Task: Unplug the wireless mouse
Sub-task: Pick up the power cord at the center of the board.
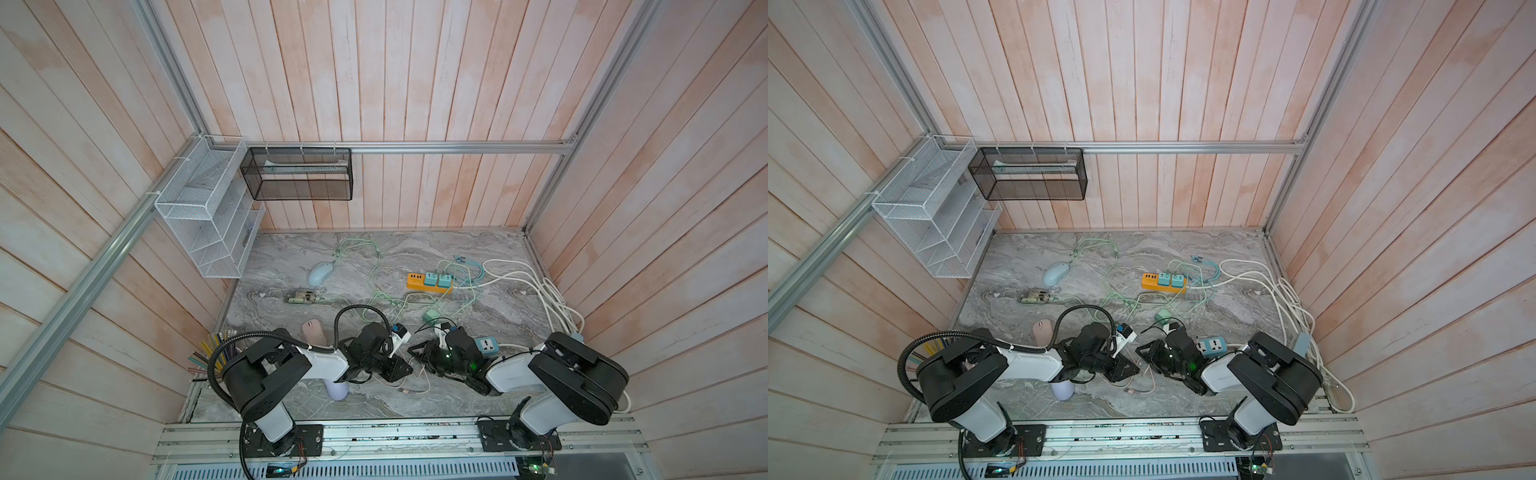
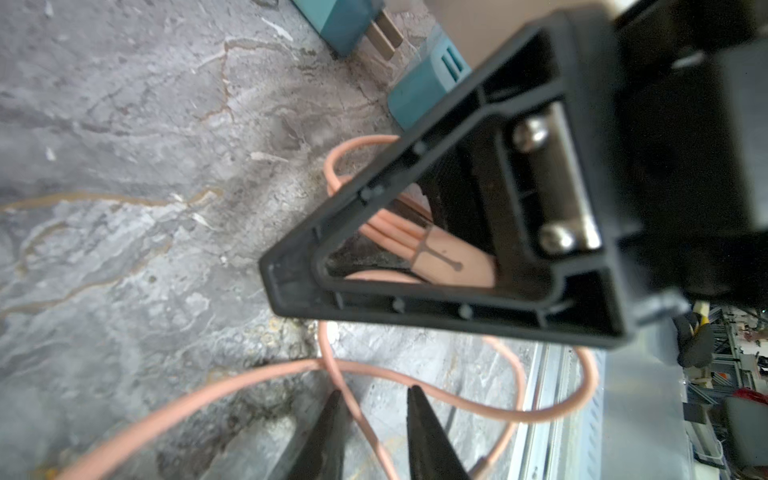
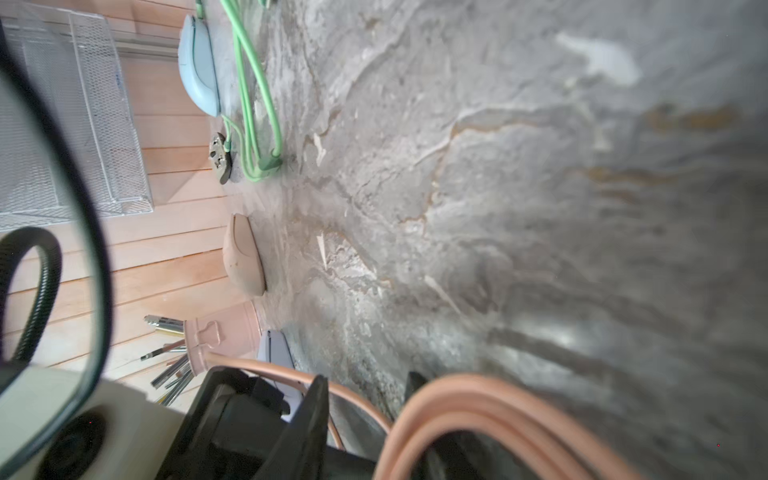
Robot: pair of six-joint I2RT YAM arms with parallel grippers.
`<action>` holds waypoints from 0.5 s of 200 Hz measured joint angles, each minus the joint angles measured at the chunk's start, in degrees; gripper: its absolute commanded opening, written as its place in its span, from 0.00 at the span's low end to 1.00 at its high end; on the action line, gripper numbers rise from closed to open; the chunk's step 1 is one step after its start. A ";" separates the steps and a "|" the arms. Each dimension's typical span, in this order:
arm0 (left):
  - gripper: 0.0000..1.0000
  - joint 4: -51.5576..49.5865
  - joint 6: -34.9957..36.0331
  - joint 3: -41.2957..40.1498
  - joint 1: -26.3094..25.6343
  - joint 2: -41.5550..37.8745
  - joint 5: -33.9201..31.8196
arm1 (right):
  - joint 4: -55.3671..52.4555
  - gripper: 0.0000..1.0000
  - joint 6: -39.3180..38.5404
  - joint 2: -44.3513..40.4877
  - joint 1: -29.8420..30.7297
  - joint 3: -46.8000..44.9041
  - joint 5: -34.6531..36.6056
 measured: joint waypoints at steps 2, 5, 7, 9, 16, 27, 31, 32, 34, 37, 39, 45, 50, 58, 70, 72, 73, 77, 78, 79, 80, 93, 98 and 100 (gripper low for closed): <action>0.28 0.04 -0.07 0.00 0.00 0.00 0.04 | 0.09 0.26 0.04 0.15 0.00 0.07 -0.02; 0.28 0.09 -0.07 0.00 0.00 -0.02 0.09 | 0.20 0.24 -0.07 0.35 0.00 0.13 -0.22; 0.28 0.09 -0.09 0.00 0.00 -0.02 0.11 | 0.31 0.23 -0.09 0.48 0.00 0.17 -0.24; 0.28 0.11 -0.09 0.00 0.00 -0.02 0.11 | 0.33 0.21 -0.04 0.57 0.00 0.22 -0.28; 0.28 0.26 -0.17 0.00 0.00 -0.02 0.11 | 0.44 0.14 -0.15 0.98 0.00 0.35 -0.63; 0.28 0.39 -0.28 0.00 0.02 -0.02 0.11 | 0.44 0.04 -0.76 1.44 0.00 0.39 -1.14; 0.28 0.42 -0.28 0.00 0.02 -0.02 0.11 | 0.28 0.01 -0.87 1.53 0.00 0.39 -1.27; 0.28 0.42 -0.28 0.00 0.02 -0.02 0.11 | 0.28 0.00 -1.11 1.53 0.00 0.39 -1.27; 0.28 0.42 -0.28 0.00 0.00 -0.02 0.11 | 0.31 0.00 -0.87 1.60 0.00 0.39 -1.38; 0.28 0.42 -0.28 0.00 0.02 -0.02 0.09 | 0.13 0.00 -1.07 1.64 0.00 0.39 -1.46; 0.28 0.42 -0.28 0.00 0.02 -0.02 0.09 | 0.22 0.00 -1.11 1.64 0.00 0.39 -1.55; 0.28 0.39 -0.28 0.00 0.02 -0.04 0.09 | 0.11 0.00 -1.29 1.57 0.00 0.39 -1.57; 0.28 0.37 -0.28 0.00 0.02 -0.09 0.07 | 0.02 0.00 -1.46 1.53 0.00 0.37 -1.62; 0.28 0.17 -0.28 -0.02 0.04 -0.42 0.02 | -0.13 0.00 -1.64 1.31 0.00 0.37 -1.70; 0.29 -0.28 -0.28 -0.09 0.31 -1.60 -0.11 | -1.22 0.00 -2.16 0.39 -0.04 0.39 -1.73; 0.29 -0.42 -0.28 -0.11 0.39 -1.97 -0.13 | -1.53 0.00 -2.47 0.13 -0.07 0.39 -1.70; 0.29 -0.52 -0.31 -0.15 0.48 -2.23 -0.13 | -1.66 0.00 -2.56 0.02 -0.09 0.42 -1.70; 0.29 -0.83 -0.31 -0.22 0.68 -3.02 -0.13 | -2.36 0.00 -2.84 -0.59 -0.11 0.46 -1.70; 0.29 -0.92 -0.31 -0.24 0.74 -3.23 -0.15 | -2.51 0.00 -2.95 -0.70 -0.13 0.48 -1.68; 0.29 -1.09 -0.33 -0.28 0.85 -3.61 -0.15 | -2.84 0.00 -3.15 -0.96 -0.15 0.52 -1.70; 0.29 -1.16 -0.35 -0.28 0.92 -3.76 -0.15 | -3.02 0.00 -3.19 -1.09 -0.15 0.55 -1.66; 0.30 -3.10 -0.74 -0.79 2.47 -8.92 -0.31 | -6.73 0.00 -4.92 -3.72 -0.39 1.40 -1.49; 0.31 -3.96 -0.98 -0.98 3.13 -11.41 -0.33 | -8.59 0.00 -5.64 -4.90 -0.48 2.08 -1.42; 0.32 -4.42 -1.03 -1.03 3.48 -12.61 -0.46 | -9.75 0.00 -6.19 -5.51 -0.55 2.49 -1.36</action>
